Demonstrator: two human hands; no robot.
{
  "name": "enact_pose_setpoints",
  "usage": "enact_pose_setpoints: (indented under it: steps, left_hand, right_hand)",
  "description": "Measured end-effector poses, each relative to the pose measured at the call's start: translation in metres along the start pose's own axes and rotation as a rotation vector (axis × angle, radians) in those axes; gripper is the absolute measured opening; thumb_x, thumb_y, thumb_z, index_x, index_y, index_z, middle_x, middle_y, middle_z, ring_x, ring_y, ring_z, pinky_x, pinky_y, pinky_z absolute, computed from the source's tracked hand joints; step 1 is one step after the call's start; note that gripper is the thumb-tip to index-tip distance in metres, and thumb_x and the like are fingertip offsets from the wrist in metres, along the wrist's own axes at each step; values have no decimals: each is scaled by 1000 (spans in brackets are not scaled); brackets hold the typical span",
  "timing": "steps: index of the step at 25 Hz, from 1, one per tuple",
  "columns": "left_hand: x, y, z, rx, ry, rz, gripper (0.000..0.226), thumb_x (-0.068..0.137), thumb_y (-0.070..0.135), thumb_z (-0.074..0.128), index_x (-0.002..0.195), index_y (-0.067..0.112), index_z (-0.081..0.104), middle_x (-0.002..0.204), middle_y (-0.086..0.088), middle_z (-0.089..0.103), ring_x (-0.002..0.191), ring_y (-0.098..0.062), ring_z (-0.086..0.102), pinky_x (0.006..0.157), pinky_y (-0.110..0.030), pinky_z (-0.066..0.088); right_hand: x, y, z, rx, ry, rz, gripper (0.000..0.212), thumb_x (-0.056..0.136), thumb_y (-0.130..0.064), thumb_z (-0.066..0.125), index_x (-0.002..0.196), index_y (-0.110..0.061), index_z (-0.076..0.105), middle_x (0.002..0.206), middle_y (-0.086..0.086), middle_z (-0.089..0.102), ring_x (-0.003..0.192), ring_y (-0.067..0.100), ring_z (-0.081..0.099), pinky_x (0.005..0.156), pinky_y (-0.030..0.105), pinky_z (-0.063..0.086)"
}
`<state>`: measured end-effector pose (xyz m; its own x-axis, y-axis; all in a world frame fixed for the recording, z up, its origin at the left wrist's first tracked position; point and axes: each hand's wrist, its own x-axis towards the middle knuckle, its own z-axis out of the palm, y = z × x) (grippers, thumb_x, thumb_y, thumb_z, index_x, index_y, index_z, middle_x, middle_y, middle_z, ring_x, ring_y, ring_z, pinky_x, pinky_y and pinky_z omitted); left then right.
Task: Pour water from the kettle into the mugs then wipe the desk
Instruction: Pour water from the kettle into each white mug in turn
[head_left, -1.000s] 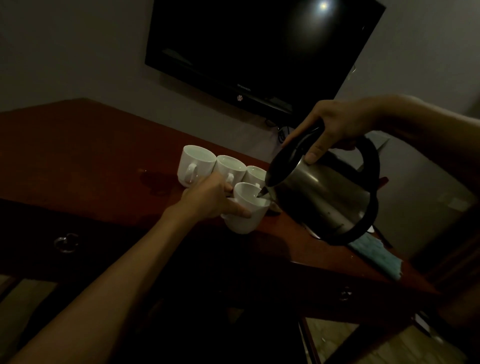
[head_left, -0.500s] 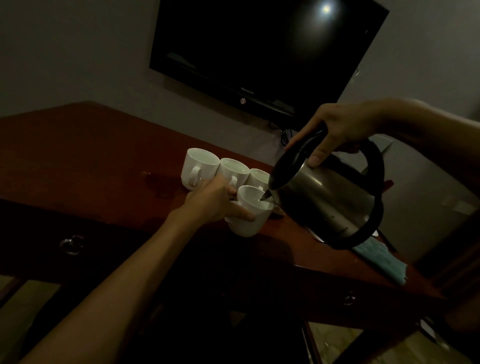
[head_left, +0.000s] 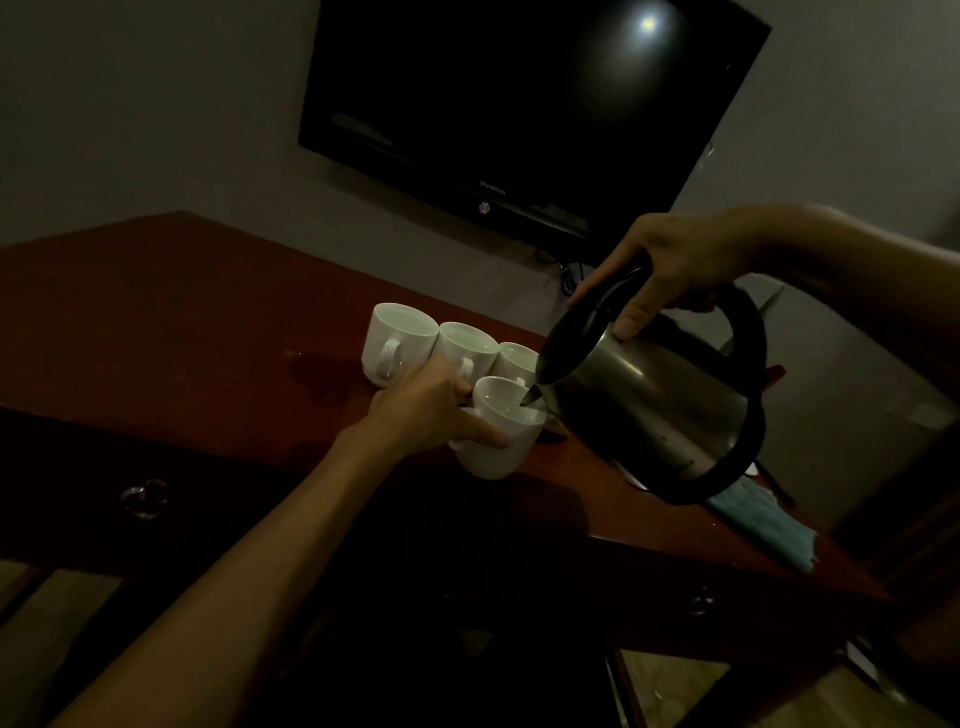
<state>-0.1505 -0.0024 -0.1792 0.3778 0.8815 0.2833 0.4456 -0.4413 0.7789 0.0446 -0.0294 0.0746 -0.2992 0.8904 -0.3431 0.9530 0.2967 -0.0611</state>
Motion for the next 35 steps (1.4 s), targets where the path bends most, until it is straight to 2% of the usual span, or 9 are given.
enact_pose_setpoints:
  steps: [3,5,8,12,16,19,21,26,35]
  left_hand:
    - [-1,2,1,12,10,5,33,66,42,87,93,33,71,83,24,63,103,-6,60,96,-32,41]
    - [-2,3,0,13,10,2,39,66,41,87,100,27,73,86,23,64,102,-7,61,94,-32,47]
    - [-2,3,-1,-10,4,8,41,65,42,87,101,27,73,100,13,73,103,-9,64,95,-39,52]
    - [-2,2,1,-8,8,7,50,65,42,87,109,22,73,108,5,74,107,-10,64,95,-37,52]
    - [0,-2,2,-2,21,6,50,60,52,86,102,27,74,101,9,75,102,-9,66,91,-44,56]
    - [2,-4,3,12,27,12,37,60,53,86,90,38,71,99,12,74,101,-9,66,91,-46,56]
    - [1,-3,2,10,27,22,31,61,51,87,83,44,66,98,14,73,102,-9,66,90,-46,55]
    - [0,-3,2,9,24,36,48,64,49,86,104,26,74,104,9,74,105,-10,65,92,-44,56]
    - [0,-3,2,30,25,25,53,64,49,86,106,18,75,101,6,75,99,-10,66,89,-42,57]
  right_hand:
    - [-1,-1,1,0,-3,-3,59,68,-33,77,125,-38,63,78,8,66,44,11,48,39,22,41]
    - [-1,-2,0,2,-12,-4,58,70,-32,77,125,-38,63,78,7,67,44,10,47,39,22,41]
    - [0,-4,0,-20,-8,-5,56,72,-30,77,125,-37,63,66,-3,67,43,10,46,38,22,41]
    - [0,-8,1,-20,-5,-9,55,74,-27,76,127,-34,62,61,-5,66,41,9,45,38,21,40]
    - [0,-9,0,-20,0,-9,53,73,-26,77,124,-35,64,59,-2,63,39,9,44,37,21,39]
    - [0,-7,1,-3,-2,-4,54,72,-28,78,123,-38,64,69,4,64,42,10,46,38,22,40]
    - [0,-7,1,0,1,2,54,72,-28,77,124,-37,64,63,-1,63,42,9,46,38,22,40]
    - [-1,-10,2,3,-2,14,57,71,-28,77,126,-34,63,55,-5,61,40,8,44,38,22,39]
    - [0,-12,0,-19,-4,16,55,75,-24,76,128,-33,62,55,-6,63,40,9,43,38,21,39]
